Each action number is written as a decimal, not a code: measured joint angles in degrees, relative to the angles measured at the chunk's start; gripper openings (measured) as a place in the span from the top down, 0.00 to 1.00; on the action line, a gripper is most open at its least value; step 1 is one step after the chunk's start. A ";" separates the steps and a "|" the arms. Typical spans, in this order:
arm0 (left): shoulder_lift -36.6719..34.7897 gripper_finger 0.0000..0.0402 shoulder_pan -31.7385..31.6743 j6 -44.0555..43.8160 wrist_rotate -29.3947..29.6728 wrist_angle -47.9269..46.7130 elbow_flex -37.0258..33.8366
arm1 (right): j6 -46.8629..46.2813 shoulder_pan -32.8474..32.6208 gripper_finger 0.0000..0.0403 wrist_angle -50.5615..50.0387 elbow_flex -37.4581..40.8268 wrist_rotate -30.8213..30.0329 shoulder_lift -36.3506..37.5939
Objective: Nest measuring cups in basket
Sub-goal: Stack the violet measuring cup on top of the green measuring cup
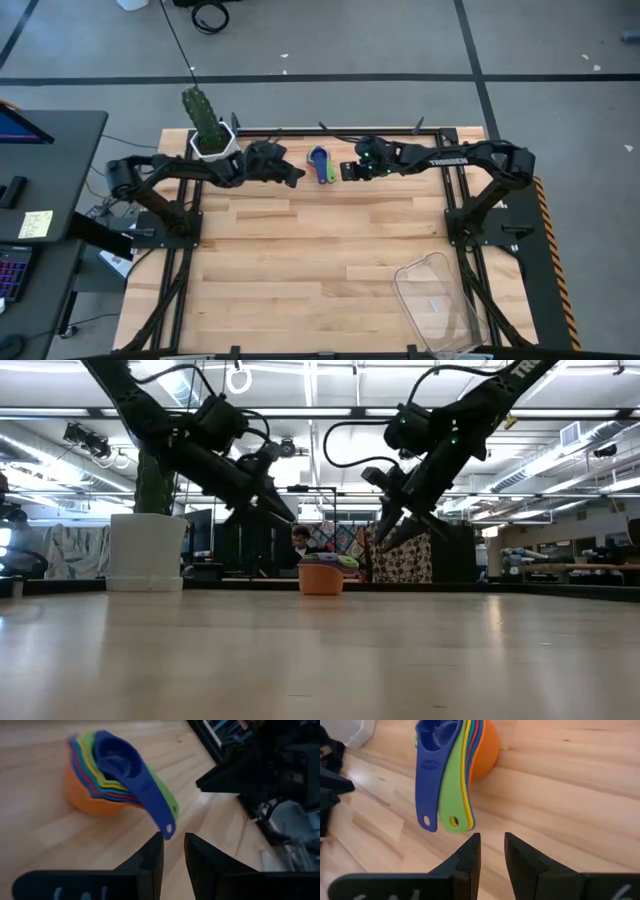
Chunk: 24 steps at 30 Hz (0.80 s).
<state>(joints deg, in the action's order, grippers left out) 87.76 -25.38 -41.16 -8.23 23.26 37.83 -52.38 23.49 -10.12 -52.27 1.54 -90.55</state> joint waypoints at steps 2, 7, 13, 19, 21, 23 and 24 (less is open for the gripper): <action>2.66 0.80 0.87 -1.62 0.55 4.10 0.01 | 1.30 0.16 0.77 0.14 0.00 -0.04 -0.34; 9.97 0.80 3.05 -4.73 0.74 5.79 2.09 | 6.72 0.34 0.77 0.04 -0.02 -2.20 -0.73; 16.33 0.80 4.90 -3.20 0.44 5.58 7.88 | 10.80 1.84 0.77 -0.03 -0.02 -1.92 -1.41; 18.54 0.80 5.00 -1.68 0.25 5.09 11.69 | 13.88 2.72 0.77 1.97 -0.04 -1.47 -2.07; 18.55 0.80 4.95 -0.67 0.23 4.33 12.50 | 14.92 2.97 0.77 1.93 -0.02 -0.51 -2.29; 18.54 0.80 4.97 -0.16 -0.03 4.05 13.19 | 15.13 3.01 0.77 2.18 -0.02 -0.30 -2.27; 18.54 0.80 4.96 -0.16 -0.45 4.06 13.28 | 15.14 3.01 0.77 2.18 -0.03 -0.34 -2.27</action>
<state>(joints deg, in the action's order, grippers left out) 106.30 -20.42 -41.32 -8.68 27.32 51.11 -37.24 26.50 -7.94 -52.30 1.20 -92.82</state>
